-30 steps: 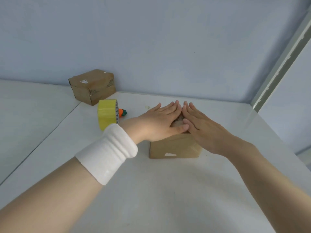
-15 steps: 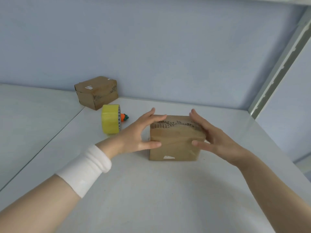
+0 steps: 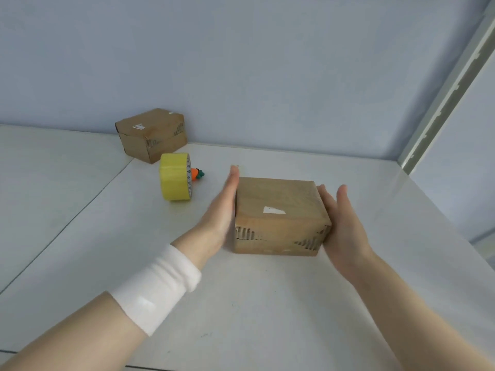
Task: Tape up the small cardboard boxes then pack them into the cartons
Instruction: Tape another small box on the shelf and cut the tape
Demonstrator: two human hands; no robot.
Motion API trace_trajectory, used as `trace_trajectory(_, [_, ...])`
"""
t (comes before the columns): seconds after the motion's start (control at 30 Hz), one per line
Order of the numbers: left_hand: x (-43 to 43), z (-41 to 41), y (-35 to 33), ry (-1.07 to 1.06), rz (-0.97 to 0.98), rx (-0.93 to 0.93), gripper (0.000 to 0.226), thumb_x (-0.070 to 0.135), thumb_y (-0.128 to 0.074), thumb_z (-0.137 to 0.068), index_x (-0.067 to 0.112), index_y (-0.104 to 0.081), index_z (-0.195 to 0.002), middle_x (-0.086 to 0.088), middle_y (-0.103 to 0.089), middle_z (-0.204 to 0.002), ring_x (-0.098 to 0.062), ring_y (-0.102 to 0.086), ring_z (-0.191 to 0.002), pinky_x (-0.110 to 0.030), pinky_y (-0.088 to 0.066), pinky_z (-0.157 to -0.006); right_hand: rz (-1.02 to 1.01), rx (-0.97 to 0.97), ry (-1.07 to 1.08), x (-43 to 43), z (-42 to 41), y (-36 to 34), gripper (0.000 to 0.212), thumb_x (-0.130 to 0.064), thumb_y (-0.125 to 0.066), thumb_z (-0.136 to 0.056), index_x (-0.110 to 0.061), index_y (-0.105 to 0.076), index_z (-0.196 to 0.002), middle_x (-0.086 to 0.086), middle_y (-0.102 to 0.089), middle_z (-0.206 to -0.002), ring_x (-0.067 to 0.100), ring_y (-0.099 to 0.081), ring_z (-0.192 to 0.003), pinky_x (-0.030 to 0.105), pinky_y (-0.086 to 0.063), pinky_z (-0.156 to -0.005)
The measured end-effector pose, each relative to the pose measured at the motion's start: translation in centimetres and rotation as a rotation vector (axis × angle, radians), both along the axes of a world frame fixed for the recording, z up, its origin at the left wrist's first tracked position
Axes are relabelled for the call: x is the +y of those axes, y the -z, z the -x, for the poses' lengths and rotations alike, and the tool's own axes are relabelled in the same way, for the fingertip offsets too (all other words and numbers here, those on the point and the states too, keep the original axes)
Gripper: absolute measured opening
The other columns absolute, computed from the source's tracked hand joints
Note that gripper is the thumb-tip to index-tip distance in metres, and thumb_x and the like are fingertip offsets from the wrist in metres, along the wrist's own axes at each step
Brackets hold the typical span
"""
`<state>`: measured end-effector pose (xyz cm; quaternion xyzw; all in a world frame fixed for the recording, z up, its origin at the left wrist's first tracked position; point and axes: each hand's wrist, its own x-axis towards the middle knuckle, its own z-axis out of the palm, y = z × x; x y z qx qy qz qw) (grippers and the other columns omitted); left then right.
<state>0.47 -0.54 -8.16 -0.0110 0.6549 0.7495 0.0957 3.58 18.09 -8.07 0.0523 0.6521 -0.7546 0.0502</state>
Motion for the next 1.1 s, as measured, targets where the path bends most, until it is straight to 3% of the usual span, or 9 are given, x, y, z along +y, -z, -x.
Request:
trace_trajectory(0.13, [1.8,-0.7,0.7,-0.112,-0.121,-0.012,0.071,0.074,-0.037,-0.081,0.037,-0.036,-0.142,0.009,-0.039,-0.147,-0.015,-0.035,-0.136,-0.043,-0.025,-0.114,-0.016,0.005,0.027,-1.2,-0.5,0.2,0.039,-0.066,-0.036,-0.087,-0.052,-0.071,-0.077,-0.019,-0.073,-0.091,0.000,-0.069,-0.084,0.029,-0.047,-0.076])
trace_trajectory(0.23, [0.5,-0.6,0.5,0.004,-0.045,0.053,0.076,0.077,-0.027,-0.081,0.035,-0.031,-0.145,0.007,-0.038,-0.148,-0.014,-0.036,-0.136,-0.041,-0.026,-0.115,-0.052,0.026,-0.080,-0.2,-0.4,0.0,0.047,-0.070,-0.040,-0.083,-0.044,-0.064,-0.113,-0.013,-0.065,-0.119,0.004,-0.062,-0.107,0.033,-0.047,-0.091])
trace_trajectory(0.3, [-0.7,-0.5,0.5,0.156,0.084,0.168,0.093,0.087,-0.032,-0.068,0.041,-0.015,-0.147,0.014,-0.021,-0.154,-0.005,-0.024,-0.140,-0.032,-0.021,-0.115,-0.081,0.085,-0.189,1.4,-0.6,0.2,0.089,-0.077,-0.052,-0.069,-0.033,-0.033,-0.144,-0.014,-0.039,-0.147,0.005,-0.039,-0.133,0.034,-0.032,-0.110])
trace_trajectory(0.4, [-2.5,-1.5,1.0,0.388,0.306,0.355,0.110,0.076,-0.065,-0.056,0.050,0.000,-0.141,0.016,-0.001,-0.156,0.000,-0.011,-0.142,-0.022,-0.022,-0.113,-0.203,0.225,-0.307,3.7,-1.5,1.1,0.103,-0.064,-0.069,-0.064,-0.043,-0.009,-0.146,-0.036,-0.020,-0.146,-0.014,-0.025,-0.133,0.014,-0.031,-0.103])
trace_trajectory(0.5, [-2.4,-1.5,0.5,0.304,0.439,0.426,0.104,0.051,-0.073,-0.062,0.049,-0.006,-0.141,0.013,-0.021,-0.150,0.000,-0.031,-0.135,-0.007,-0.032,-0.101,-0.323,0.264,-0.254,3.6,-1.7,0.3,0.091,-0.043,-0.071,-0.067,-0.042,-0.021,-0.143,-0.030,-0.045,-0.134,-0.012,-0.048,-0.117,0.007,-0.044,-0.085])
trace_trajectory(0.67, [-1.2,0.8,-3.6,0.265,0.621,0.221,0.046,0.068,-0.038,-0.083,0.038,-0.055,-0.113,0.022,-0.062,-0.112,0.010,-0.061,-0.095,-0.007,-0.045,-0.074,-0.648,0.030,0.047,2.4,1.2,-4.4,0.058,-0.068,-0.058,-0.071,-0.023,-0.065,-0.105,-0.007,-0.066,-0.087,0.007,-0.067,-0.069,0.023,-0.056,-0.055])
trace_trajectory(0.8, [0.0,2.3,-4.6,0.118,0.978,0.340,0.061,0.049,-0.033,-0.097,0.019,-0.020,-0.148,-0.002,-0.025,-0.154,-0.017,-0.026,-0.141,-0.026,-0.024,-0.108,-0.921,-0.023,0.023,1.5,2.8,-5.0,0.063,-0.061,-0.041,-0.088,-0.016,-0.048,-0.132,0.004,-0.061,-0.120,0.023,-0.063,-0.102,0.037,-0.051,-0.091])
trace_trajectory(0.9, [0.9,2.3,-5.3,0.220,1.049,0.651,0.054,0.034,-0.027,-0.101,0.023,-0.008,-0.150,0.002,0.000,-0.159,-0.010,0.005,-0.145,-0.025,-0.003,-0.112,-1.124,0.356,-0.002,0.5,2.3,-4.9,0.061,-0.047,-0.032,-0.097,-0.019,-0.019,-0.149,0.001,-0.023,-0.155,0.020,-0.013,-0.145,0.031,-0.015,-0.112])
trace_trajectory(1.1, [2.1,2.8,-4.0,0.430,1.409,0.742,0.054,0.033,-0.015,-0.102,0.014,0.002,-0.150,0.002,0.008,-0.158,-0.006,0.009,-0.144,-0.021,0.008,-0.113,-1.524,0.496,-0.266,-0.8,2.1,-3.8,0.057,-0.038,-0.011,-0.100,-0.013,-0.001,-0.150,0.000,0.003,-0.159,0.009,0.011,-0.144,0.024,0.006,-0.116])
